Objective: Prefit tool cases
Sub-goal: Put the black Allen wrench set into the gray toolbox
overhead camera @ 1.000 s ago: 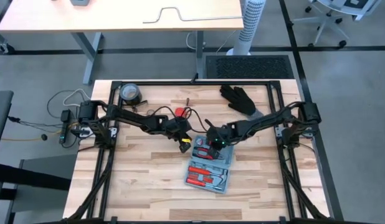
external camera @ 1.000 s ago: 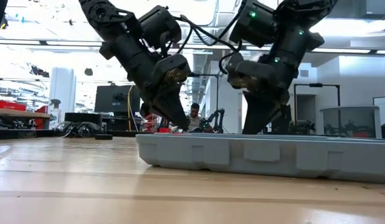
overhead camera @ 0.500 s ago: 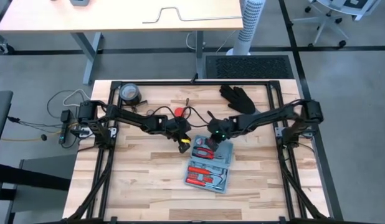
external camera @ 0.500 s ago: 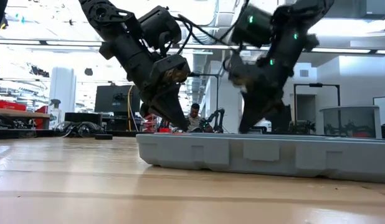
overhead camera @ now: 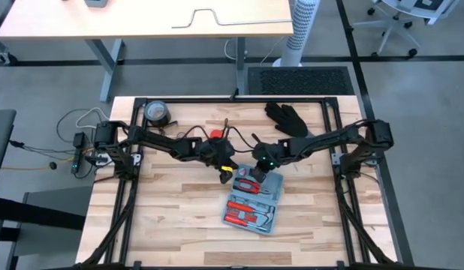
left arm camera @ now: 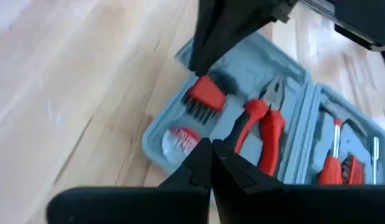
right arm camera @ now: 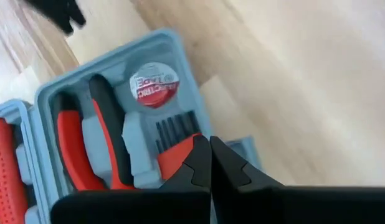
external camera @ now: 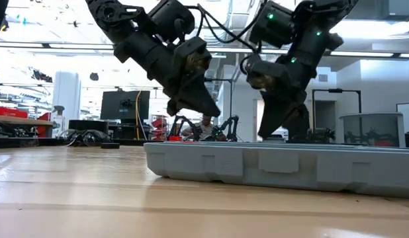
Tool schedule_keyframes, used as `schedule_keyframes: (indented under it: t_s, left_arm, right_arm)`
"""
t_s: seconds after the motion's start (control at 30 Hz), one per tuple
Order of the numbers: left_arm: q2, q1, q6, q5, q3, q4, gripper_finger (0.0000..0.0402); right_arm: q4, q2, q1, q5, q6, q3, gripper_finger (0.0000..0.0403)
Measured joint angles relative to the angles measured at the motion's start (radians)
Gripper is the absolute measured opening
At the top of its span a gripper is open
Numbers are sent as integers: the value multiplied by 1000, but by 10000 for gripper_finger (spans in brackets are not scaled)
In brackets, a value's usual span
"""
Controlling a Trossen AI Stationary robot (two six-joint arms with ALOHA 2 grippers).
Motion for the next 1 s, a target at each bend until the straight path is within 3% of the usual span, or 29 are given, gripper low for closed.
schedule_keyframes:
  t_s: [0.23,0.33,0.4,0.67,1.0]
  left_arm:
    - [0,27,54,-16,14,-90,1]
    - [-7,59,104,51,14,-115,1]
    - [-7,75,134,100,14,-135,1]
    - [-5,127,189,130,14,-208,1]
    - [22,76,144,201,-68,-219,1]
  right_arm:
    - [-53,-75,36,52,27,0,0]
    - [-53,-110,50,66,70,-35,0]
    - [-58,-145,67,66,127,-87,0]
    - [6,-307,204,80,416,-291,0]
    - [221,-132,178,33,440,-297,0]
